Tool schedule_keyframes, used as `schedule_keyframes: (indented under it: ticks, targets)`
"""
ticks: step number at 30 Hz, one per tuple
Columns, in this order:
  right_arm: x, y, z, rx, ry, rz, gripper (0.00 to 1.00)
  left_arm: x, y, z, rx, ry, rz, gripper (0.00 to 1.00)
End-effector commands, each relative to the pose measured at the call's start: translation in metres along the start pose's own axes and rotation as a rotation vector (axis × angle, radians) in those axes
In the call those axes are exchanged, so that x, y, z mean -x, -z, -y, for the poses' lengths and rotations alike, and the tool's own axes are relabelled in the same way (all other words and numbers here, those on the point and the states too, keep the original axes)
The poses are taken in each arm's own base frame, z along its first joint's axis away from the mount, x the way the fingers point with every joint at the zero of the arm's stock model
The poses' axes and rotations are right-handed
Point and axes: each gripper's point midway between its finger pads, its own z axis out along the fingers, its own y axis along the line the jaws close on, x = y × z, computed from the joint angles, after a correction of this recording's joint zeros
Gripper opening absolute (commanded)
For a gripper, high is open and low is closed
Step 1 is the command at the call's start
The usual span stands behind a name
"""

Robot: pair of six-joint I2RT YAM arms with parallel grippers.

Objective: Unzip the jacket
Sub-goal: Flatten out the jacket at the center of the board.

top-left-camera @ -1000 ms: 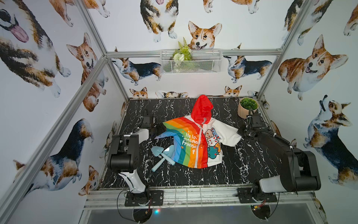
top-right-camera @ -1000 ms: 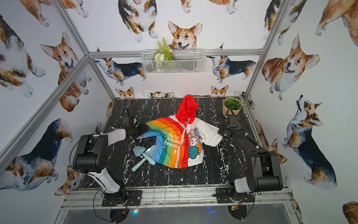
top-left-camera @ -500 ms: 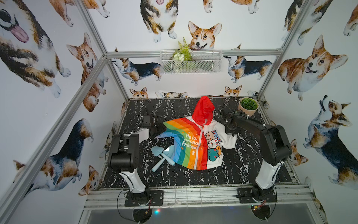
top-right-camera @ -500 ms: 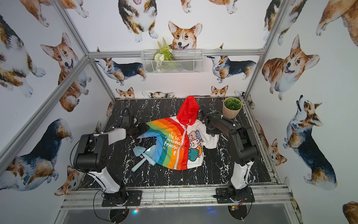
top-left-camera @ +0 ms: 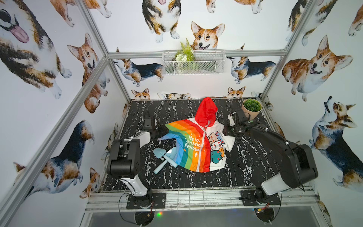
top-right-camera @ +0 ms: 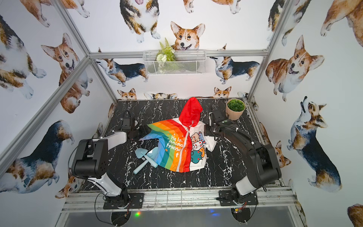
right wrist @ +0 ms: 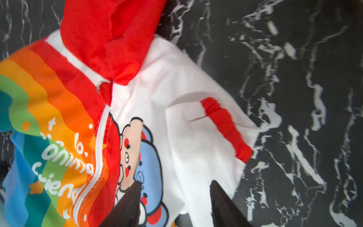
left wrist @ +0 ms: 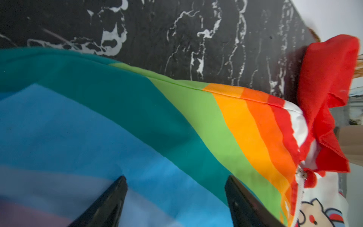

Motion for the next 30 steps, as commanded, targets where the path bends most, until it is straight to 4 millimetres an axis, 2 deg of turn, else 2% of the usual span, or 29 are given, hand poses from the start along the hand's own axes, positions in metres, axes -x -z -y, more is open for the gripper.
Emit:
schedule_keyframes:
  ticks: [1,4,6,8,11,14,15,21,28,30]
  targets:
    - [0.025,0.009,0.03,0.012,-0.172,0.138,0.52,0.012,0.031,0.039,-0.135,-0.119,0.104,0.82]
    - [0.022,-0.003,0.051,0.024,-0.255,0.081,0.5,0.016,0.052,0.043,-0.132,-0.15,0.173,0.82]
    - [0.017,-0.013,0.058,0.021,-0.282,0.035,0.49,0.019,0.063,0.031,-0.064,-0.143,0.208,0.82]
    - [0.01,-0.029,0.063,0.035,-0.324,-0.035,0.47,0.02,0.07,0.009,0.039,-0.112,0.222,0.82]
    - [0.003,-0.048,0.064,0.088,-0.385,-0.099,0.46,0.019,0.079,-0.039,0.204,-0.008,0.227,0.82]
    - [-0.001,-0.057,0.069,0.092,-0.421,-0.084,0.49,0.016,0.08,-0.067,0.237,0.089,0.219,0.82]
    - [-0.002,-0.059,0.071,0.093,-0.431,-0.079,0.51,0.016,0.079,-0.071,0.235,0.107,0.216,0.82]
    - [-0.006,-0.066,0.082,0.158,-0.516,-0.087,0.48,0.016,0.072,-0.071,0.212,0.113,0.205,0.82]
    - [-0.002,-0.076,0.06,0.33,-0.539,-0.107,0.42,0.014,0.066,-0.068,0.182,0.108,0.188,0.82]
    - [-0.002,-0.076,0.059,0.337,-0.541,-0.105,0.42,0.014,0.066,-0.067,0.175,0.107,0.188,0.82]
